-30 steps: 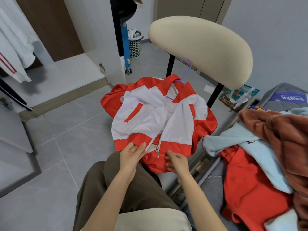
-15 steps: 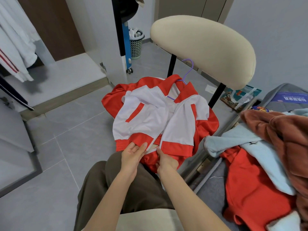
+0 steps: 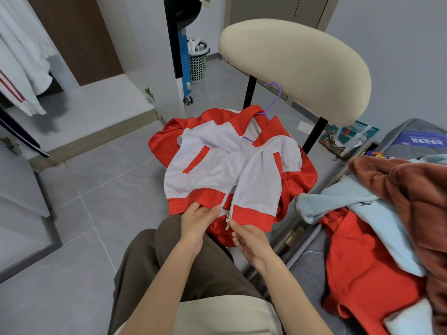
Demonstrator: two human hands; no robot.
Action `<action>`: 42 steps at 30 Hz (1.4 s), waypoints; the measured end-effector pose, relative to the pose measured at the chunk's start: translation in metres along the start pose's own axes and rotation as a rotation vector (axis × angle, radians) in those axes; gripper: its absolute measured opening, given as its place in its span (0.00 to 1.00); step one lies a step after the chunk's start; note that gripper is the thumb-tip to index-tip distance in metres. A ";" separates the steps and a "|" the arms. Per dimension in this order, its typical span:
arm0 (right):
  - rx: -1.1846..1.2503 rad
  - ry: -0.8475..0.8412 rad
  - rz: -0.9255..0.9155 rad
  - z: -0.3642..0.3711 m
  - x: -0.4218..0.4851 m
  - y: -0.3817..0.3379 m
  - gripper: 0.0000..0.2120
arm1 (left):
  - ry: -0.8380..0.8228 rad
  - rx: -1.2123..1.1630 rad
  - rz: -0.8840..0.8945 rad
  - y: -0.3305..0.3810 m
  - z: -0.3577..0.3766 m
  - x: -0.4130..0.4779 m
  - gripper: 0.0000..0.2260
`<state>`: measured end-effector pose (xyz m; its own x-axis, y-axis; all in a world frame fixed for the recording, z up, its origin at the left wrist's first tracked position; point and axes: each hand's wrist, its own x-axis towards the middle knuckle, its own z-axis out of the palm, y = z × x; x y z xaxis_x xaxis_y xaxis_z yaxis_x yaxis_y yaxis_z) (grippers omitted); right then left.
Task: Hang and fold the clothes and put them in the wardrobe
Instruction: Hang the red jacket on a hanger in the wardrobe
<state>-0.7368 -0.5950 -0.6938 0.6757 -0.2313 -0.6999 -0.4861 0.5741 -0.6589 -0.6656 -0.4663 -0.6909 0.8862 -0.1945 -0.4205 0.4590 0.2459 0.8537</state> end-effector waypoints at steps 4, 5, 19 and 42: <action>0.062 -0.039 -0.018 0.005 -0.006 0.010 0.05 | -0.004 -0.063 -0.086 -0.002 0.004 0.000 0.08; 0.074 -0.049 -0.023 0.006 -0.006 0.009 0.05 | 0.002 -0.074 -0.092 -0.002 0.005 -0.001 0.07; 0.117 0.006 -0.032 0.013 -0.006 0.014 0.07 | 0.024 -0.047 -0.093 0.000 0.006 -0.002 0.12; 0.202 0.035 0.060 0.017 -0.014 0.008 0.09 | 0.079 0.079 -0.040 -0.003 0.004 -0.002 0.09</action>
<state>-0.7408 -0.5740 -0.6845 0.6274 -0.2176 -0.7477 -0.4015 0.7323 -0.5500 -0.6692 -0.4704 -0.6917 0.8711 -0.1263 -0.4746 0.4901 0.1632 0.8562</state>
